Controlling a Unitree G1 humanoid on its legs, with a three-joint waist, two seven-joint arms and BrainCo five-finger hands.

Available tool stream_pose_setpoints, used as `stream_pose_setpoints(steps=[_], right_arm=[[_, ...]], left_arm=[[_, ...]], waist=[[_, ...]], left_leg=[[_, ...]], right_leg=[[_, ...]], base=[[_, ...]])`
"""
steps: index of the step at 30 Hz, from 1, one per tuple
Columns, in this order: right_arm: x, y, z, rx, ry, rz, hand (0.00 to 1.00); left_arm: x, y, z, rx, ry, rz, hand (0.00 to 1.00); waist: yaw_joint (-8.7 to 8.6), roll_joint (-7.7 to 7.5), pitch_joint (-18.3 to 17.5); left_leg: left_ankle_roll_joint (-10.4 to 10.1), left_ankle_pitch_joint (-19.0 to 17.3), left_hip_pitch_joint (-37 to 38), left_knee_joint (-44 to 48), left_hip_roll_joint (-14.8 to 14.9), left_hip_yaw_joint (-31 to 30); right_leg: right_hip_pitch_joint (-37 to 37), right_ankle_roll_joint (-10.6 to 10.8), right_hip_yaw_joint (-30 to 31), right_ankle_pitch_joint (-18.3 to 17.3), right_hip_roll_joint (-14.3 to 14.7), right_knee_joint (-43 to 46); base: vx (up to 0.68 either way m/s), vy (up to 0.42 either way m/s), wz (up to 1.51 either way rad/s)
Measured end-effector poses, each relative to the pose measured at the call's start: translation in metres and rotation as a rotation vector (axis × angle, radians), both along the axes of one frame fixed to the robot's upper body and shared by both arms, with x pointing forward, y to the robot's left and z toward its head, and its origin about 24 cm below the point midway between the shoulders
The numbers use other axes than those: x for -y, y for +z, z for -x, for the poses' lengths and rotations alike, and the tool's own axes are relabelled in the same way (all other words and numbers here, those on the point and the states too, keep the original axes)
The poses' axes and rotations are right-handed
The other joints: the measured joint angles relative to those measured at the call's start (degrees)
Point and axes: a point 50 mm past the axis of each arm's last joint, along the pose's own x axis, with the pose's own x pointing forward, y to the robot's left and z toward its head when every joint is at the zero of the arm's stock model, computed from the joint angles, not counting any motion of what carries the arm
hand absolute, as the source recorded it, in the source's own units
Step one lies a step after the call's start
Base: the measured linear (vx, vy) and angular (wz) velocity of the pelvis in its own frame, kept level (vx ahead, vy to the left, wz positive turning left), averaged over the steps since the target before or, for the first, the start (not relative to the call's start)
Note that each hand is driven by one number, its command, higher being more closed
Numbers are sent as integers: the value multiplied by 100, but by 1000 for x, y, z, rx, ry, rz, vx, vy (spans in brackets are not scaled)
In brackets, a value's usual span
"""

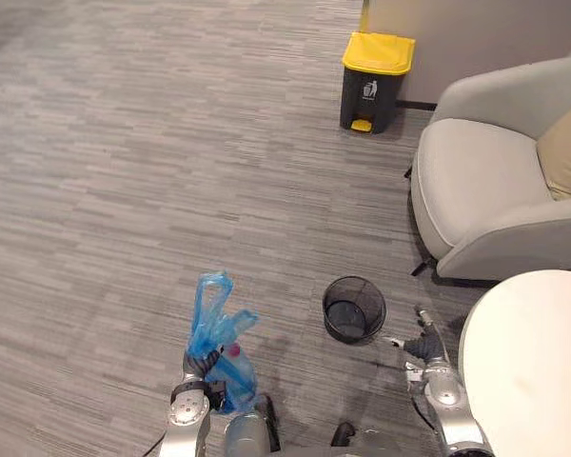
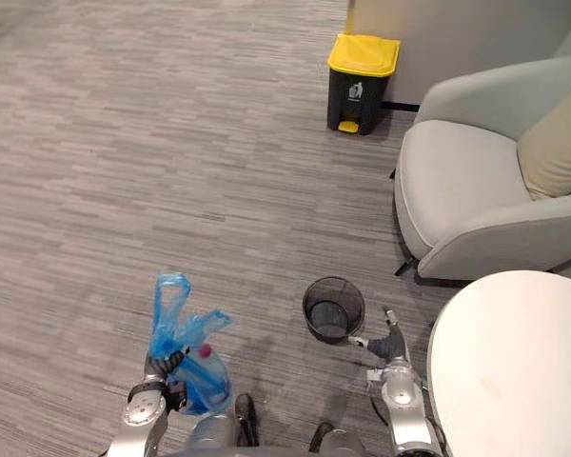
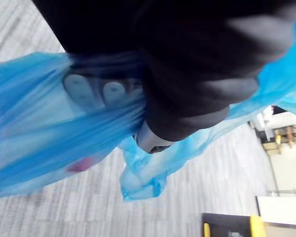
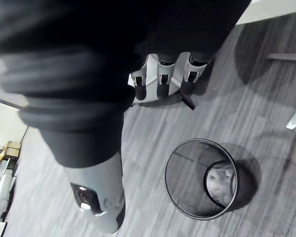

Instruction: Gather rubbish on tea table into small bin, then transfer packed bag to large trash can.

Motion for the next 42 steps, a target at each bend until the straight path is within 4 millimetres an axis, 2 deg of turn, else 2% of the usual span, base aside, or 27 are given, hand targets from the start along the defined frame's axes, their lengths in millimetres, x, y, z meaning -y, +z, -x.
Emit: stream_pose_setpoints(steps=[2, 8, 12, 16, 18, 19, 20, 22, 23, 25, 28, 29, 30, 31, 32, 33, 34, 35, 36, 37, 38, 39, 41, 42], right_arm=[[0, 0, 0, -2, -1, -2, 0], [2, -11, 5, -61, -22, -12, 0], [6, -14, 7, -79, -40, -13, 0], [5, -15, 8, -85, -40, -17, 0], [3, -18, 12, -101, -44, -25, 0], [2, -18, 12, -101, -45, -28, 0], [0, -19, 15, -102, -46, -33, 0], [-3, -21, 20, -106, -52, -51, 0], [-5, -24, 26, -121, -64, -69, 0], [-6, -23, 28, -116, -66, -74, 0], [-5, -20, 25, -95, -67, -72, 0], [-4, -20, 25, -97, -68, -69, 0], [-1, -22, 32, -116, -77, -61, 0], [1, -23, 35, -125, -81, -57, 0], [3, -24, 39, -137, -85, -52, 0], [2, -21, 37, -124, -80, -51, 0], [2, -18, 36, -111, -79, -50, 0], [3, -12, 34, -81, -74, -43, 0], [1, -4, 28, -36, -57, -39, 0], [0, 0, 24, -16, -49, -38, 0], [-1, 7, 19, 26, -44, -45, 0], [-2, 13, 12, 60, -40, -48, 0], [-2, 16, 7, 79, -42, -52, 0], [-3, 16, 6, 81, -47, -61, 0]], left_arm=[[-2, -3, 4, -21, 1, -5, 100], [-8, -1, 2, -21, -9, -40, 100], [-9, -2, 3, -25, -5, -43, 100], [-16, 0, 4, -19, 25, -49, 100], [-17, 0, 10, -30, 31, -54, 100], [-17, 0, 12, -32, 32, -53, 100], [-14, 1, 15, -31, 25, -48, 100], [-13, 6, 11, -6, 21, -52, 100], [-13, 10, 6, 20, 17, -57, 100], [-13, 17, -3, 55, 11, -61, 100], [-13, 17, -5, 59, 7, -61, 100], [-13, 17, -7, 61, 4, -61, 100], [-9, 16, -11, 57, -16, -58, 100], [-7, 14, -11, 52, -20, -53, 100], [-4, 13, -9, 46, -21, -43, 100], [1, 12, -9, 46, -20, -25, 100], [3, 11, -9, 48, -14, -14, 100], [8, 12, -9, 55, -6, 3, 100], [9, 15, -7, 73, -8, 8, 100], [9, 17, -7, 79, -10, 10, 100], [9, 19, -8, 89, -15, 12, 100], [9, 22, -11, 105, -11, 12, 100], [8, 23, -10, 111, 7, 18, 100], [7, 23, -10, 114, 18, 21, 100]], waist=[[-6, 1, -4], [-26, -12, -24], [-51, -28, -17], [-138, -159, 56], [-128, -346, 176], [-131, -379, 205], [-162, -375, 216], [-167, -336, 287], [-182, -279, 319], [-180, -369, 351], [-313, -360, 354], [-342, -374, 345], [-387, -462, 291], [-443, -391, 299], [-449, -227, 286], [-467, -99, 310], [-467, -37, 305], [-451, 25, 302], [-380, 19, 302], [-342, 2, 297], [-276, -41, 293], [-120, -73, 292], [-7, -76, 300], [31, -94, 317]], left_leg=[[38, 25, 105, -66, -74, 32], [188, 419, 138, -682, -239, -8], [260, 450, 59, -734, -334, -94], [455, 35, -364, -89, -456, -187], [553, -505, -469, 541, -559, -282], [595, -620, -462, 642, -606, -323], [691, -792, -441, 810, -640, -416], [740, -905, -291, 873, -628, -618], [783, -973, -237, 865, -609, -851], [806, -1037, -82, 727, -659, -1065], [757, -1141, 214, 469, -714, -1286], [644, -1168, 351, 388, -753, -1369], [437, -1342, 508, 476, -846, -1559], [305, -1435, 591, 555, -815, -1685], [162, -1469, 678, 662, -668, -1655], [-16, -1407, 632, 1169, -450, -1421], [-108, -1365, 532, 1580, -352, -1322], [-439, -1142, 240, 2617, -127, -1145], [-434, -1170, -114, 3750, 214, -844], [-339, -1225, -246, 4054, 313, -736], [-122, -1353, -540, 4452, 401, -574], [74, -1471, -890, 4512, 463, -425], [221, -1560, -1316, 4247, 503, -400], [221, -1560, -1616, 3823, 488, -471]], right_leg=[[108, 78, 68, 92, -9, -142], [-66, 90, 85, 337, -62, -309], [-204, 168, 52, 230, -119, -208], [-572, 361, 49, -275, -449, 611], [-589, 442, 72, -578, -758, 1349], [-620, 411, 209, -556, -825, 1613], [-936, 216, 688, -396, -880, 2406], [-1411, 70, 1176, -72, -804, 3351], [-1539, 238, 1398, -406, -543, 3430], [-1787, 205, 1401, -673, -261, 3102], [-2150, 197, 1076, -644, -1, 2384], [-2157, 45, 1110, -510, 94, 1898], [-2100, -210, 1141, -18, 93, 1563], [-1948, -371, 1059, 37, 106, 1592], [-1775, -387, 855, -81, 160, 1591], [-1455, -463, 707, -161, 263, 1458], [-1293, -480, 653, -172, 335, 1361], [-855, -510, 662, -190, 505, 1045], [-347, -530, 805, -202, 684, 647], [-184, -536, 890, -206, 728, 523], [66, -541, 1074, -209, 750, 294], [275, -541, 1332, -209, 729, 106], [467, -541, 1642, -209, 673, -20], [638, -532, 1799, -215, 581, -63]], base=[[-38, 99, -11], [-106, 60, 1], [-85, 53, 8], [17, 83, 26], [105, 68, 27], [132, 77, 27], [133, 84, 29], [254, 105, 51], [327, 50, 79], [324, -13, 68], [264, -38, 41], [586, -142, 82], [565, -159, 86], [533, -150, 73], [485, -123, 43], [593, -146, 25], [593, -148, 22], [669, -131, -1], [549, -79, -14], [627, -57, -43], [478, -1, -65], [445, 30, -73], [357, 130, -80], [390, 227, -76]])
